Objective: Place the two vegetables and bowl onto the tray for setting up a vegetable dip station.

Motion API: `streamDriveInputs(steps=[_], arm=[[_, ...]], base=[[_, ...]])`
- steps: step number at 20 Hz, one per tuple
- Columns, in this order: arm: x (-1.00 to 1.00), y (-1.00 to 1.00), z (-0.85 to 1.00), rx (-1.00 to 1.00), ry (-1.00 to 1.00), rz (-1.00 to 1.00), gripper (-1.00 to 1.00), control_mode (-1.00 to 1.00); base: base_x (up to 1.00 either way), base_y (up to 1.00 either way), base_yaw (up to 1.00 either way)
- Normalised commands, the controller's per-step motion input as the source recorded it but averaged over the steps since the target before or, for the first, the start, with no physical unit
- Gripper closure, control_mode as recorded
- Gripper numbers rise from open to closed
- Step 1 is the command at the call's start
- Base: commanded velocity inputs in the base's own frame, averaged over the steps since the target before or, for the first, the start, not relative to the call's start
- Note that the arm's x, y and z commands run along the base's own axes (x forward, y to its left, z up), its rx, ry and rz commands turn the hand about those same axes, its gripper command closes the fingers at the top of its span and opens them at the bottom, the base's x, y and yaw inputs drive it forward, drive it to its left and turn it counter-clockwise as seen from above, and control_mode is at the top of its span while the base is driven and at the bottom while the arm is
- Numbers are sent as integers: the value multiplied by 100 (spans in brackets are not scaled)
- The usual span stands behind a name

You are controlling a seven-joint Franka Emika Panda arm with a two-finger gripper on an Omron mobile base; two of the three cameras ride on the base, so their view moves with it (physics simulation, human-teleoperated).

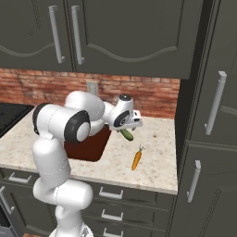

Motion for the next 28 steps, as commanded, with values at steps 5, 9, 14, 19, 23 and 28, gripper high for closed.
streamDriveInputs(steps=[5,9,14,19,23,28], arm=[[2,-11,-29,0,3,3,-100,-100],[9,0,-32,0,9,2,-100,-100],[20,-7,-12,0,1,3,-100,-100],[28,-16,-2,0,0,5,-100,-100],[21,-5,-16,0,0,5,-100,-100],[7,0,-28,3,2,5,-100,-100]], base=[[0,0,0],[0,0,0],[0,0,0],[0,0,0],[0,0,0],[0,0,0]])
